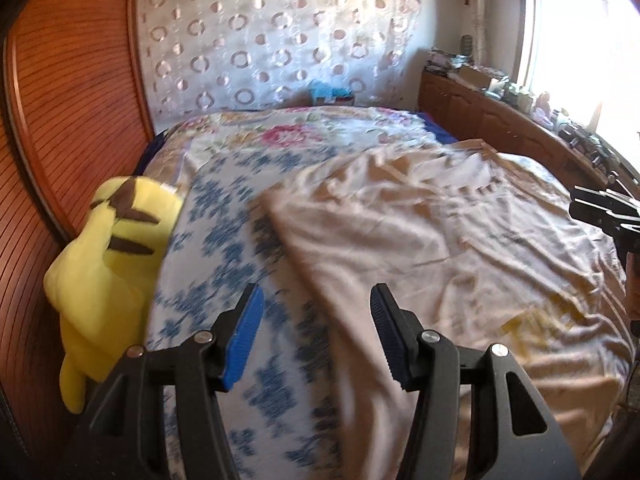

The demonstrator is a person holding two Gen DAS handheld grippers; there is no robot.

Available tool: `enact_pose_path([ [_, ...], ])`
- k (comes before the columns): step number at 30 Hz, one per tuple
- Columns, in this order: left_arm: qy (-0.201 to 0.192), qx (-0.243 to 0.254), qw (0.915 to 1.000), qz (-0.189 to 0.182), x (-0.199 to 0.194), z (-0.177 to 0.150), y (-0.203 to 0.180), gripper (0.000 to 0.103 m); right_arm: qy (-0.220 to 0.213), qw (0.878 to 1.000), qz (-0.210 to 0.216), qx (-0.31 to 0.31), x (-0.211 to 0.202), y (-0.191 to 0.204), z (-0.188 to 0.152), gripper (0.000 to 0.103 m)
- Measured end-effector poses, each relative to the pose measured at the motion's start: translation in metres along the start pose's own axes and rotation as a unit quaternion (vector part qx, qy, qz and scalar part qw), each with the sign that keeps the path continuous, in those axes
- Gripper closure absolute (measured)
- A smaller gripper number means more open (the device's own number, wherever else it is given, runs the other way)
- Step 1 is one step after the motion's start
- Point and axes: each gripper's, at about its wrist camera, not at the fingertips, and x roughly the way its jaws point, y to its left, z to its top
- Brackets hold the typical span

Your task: Fold small clothes

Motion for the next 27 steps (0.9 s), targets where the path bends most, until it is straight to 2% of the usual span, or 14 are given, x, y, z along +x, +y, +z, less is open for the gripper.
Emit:
enact_pose_path([
  [6, -0.010, 0.019, 0.9995, -0.024, 0.007, 0.018, -0.034, 0.048, -0.007, 0.998, -0.046, 0.048, -0.033, -0.059, -0.021, 0.042],
  [14, 0.000, 0.051, 0.9973, -0.052, 0.027, 0.030, -0.081, 0.048, -0.015, 0.989, -0.103, 0.103, -0.073, -0.122, -0.049, 0.035],
  [20, 0.015, 0.080, 0.9937, -0.077, 0.042, 0.033, -0.116, 0.048, 0.001, 0.981, -0.146, 0.130, -0.094, -0.163, -0.076, 0.035],
  [27, 0.040, 0.106, 0.9889, -0.096, 0.054, 0.030, -0.143, 0.048, 0.028, 0.973, -0.164, 0.159, -0.099, -0.192, -0.103, 0.035],
])
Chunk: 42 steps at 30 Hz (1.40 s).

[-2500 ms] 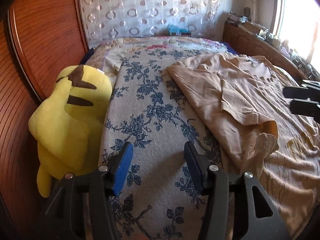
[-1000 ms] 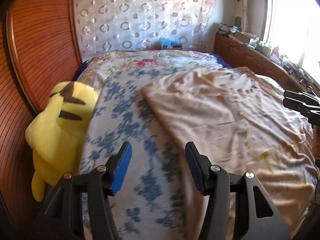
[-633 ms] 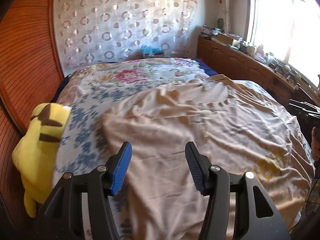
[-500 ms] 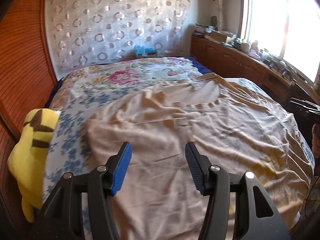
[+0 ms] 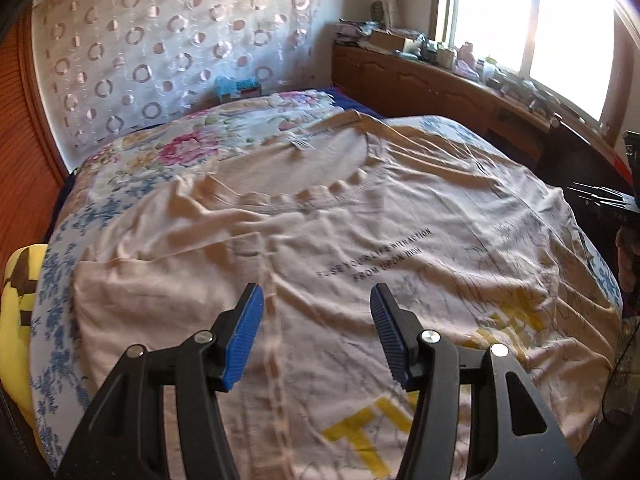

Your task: Fold small clothes

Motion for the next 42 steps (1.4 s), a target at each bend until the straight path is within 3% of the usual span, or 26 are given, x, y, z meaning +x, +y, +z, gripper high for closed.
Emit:
enact_pose_path([
  [10, 0.034, 0.014, 0.9993, -0.006, 0.020, -0.008, -0.014, 0.048, 0.041, 0.999, -0.006, 0.023, 0.015, -0.021, -0.012, 0.035],
  [22, 0.028, 0.022, 0.9994, 0.000, 0.021, -0.012, -0.016, 0.047, 0.060, 0.997, 0.018, 0.040, 0.018, -0.027, -0.019, 0.035],
  [30, 0.028, 0.022, 0.9994, 0.001, 0.022, -0.012, -0.016, 0.045, 0.062, 0.998, -0.007, -0.002, 0.017, -0.014, -0.019, 0.056],
  [33, 0.028, 0.022, 0.9994, 0.001, 0.022, -0.012, -0.017, 0.045, 0.059, 0.998, -0.026, -0.018, 0.015, -0.012, -0.018, 0.078],
  [34, 0.028, 0.021, 0.9994, 0.000, 0.022, -0.012, -0.016, 0.045, 0.059, 0.998, -0.019, -0.021, 0.014, -0.013, -0.017, 0.094],
  [42, 0.028, 0.021, 0.9994, 0.001, 0.021, -0.012, -0.016, 0.044, 0.022, 0.999, -0.001, -0.028, -0.002, -0.003, -0.004, 0.100],
])
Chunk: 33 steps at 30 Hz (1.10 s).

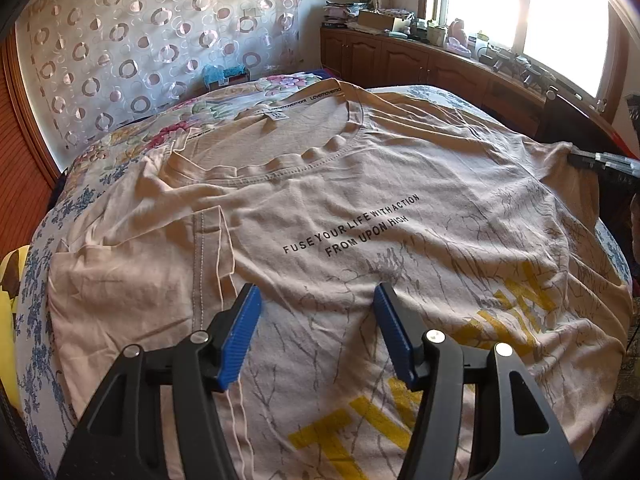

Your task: Fold small clothes

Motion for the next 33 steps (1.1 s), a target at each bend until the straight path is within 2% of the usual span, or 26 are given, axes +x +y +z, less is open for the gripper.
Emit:
enact_pose_path([
  [5, 0.003, -0.003, 1.0000, -0.008, -0.003, 0.000, 0.002, 0.044, -0.038, 0.999, 0.034, -0.012, -0.015, 0.017, 0.024, 0.100],
  [8, -0.010, -0.016, 0.9997, -0.015, -0.015, 0.001, 0.009, 0.044, -0.055, 0.996, 0.057, -0.030, -0.020, 0.037, 0.039, 0.100],
  [12, -0.036, -0.032, 0.9988, -0.007, -0.037, 0.003, 0.020, 0.044, -0.068, 0.991, 0.098, -0.061, -0.021, 0.076, 0.057, 0.100],
  [15, -0.046, -0.036, 0.9983, 0.000, -0.047, 0.003, 0.023, 0.044, -0.062, 0.986, 0.134, -0.083, -0.015, 0.111, 0.062, 0.100],
  [16, -0.048, -0.036, 0.9982, 0.001, -0.049, 0.002, 0.024, 0.044, -0.057, 0.984, 0.141, -0.091, -0.011, 0.121, 0.062, 0.099],
  [18, -0.052, -0.037, 0.9980, 0.002, -0.053, 0.001, 0.024, 0.044, -0.048, 0.982, 0.149, -0.102, -0.004, 0.133, 0.061, 0.082],
  [19, -0.053, -0.037, 0.9979, 0.003, -0.054, 0.001, 0.024, 0.044, -0.046, 0.982, 0.151, -0.103, -0.002, 0.135, 0.060, 0.066],
  [20, -0.053, -0.037, 0.9979, 0.003, -0.054, 0.000, 0.025, 0.044, -0.047, 0.982, 0.155, -0.100, -0.001, 0.135, 0.059, 0.064],
  [29, -0.055, -0.045, 0.9975, -0.004, -0.050, -0.002, 0.025, 0.044, -0.025, 0.990, 0.120, -0.066, 0.009, 0.104, 0.051, 0.064],
  [33, -0.053, -0.048, 0.9974, -0.006, -0.048, -0.004, 0.025, 0.044, -0.002, 0.991, 0.122, -0.052, 0.027, 0.096, 0.049, 0.064],
])
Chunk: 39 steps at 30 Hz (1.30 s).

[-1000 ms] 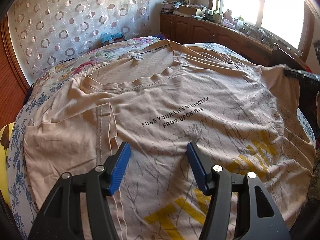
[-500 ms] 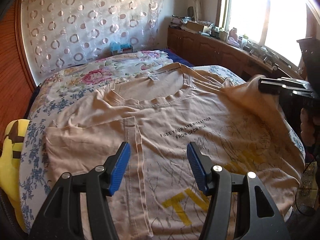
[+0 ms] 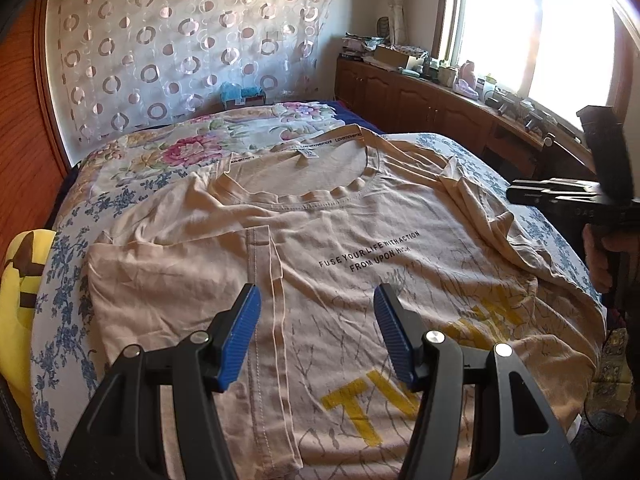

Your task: Fold small clothes

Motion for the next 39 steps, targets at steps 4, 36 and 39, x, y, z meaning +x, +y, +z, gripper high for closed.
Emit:
enact_pose_path([
  [4, 0.003, 0.000, 1.0000, 0.002, 0.000, -0.003, -0.001, 0.044, 0.029, 0.999, 0.001, 0.014, 0.027, -0.009, -0.001, 0.064],
  [36, 0.002, -0.026, 0.9996, 0.011, -0.008, -0.013, 0.016, 0.044, -0.011, 0.991, 0.111, -0.075, 0.019, 0.066, 0.042, 0.060],
  [39, -0.001, -0.026, 0.9996, 0.009, -0.010, -0.014, 0.015, 0.044, -0.009, 0.995, 0.073, -0.067, 0.010, 0.053, 0.031, 0.060],
])
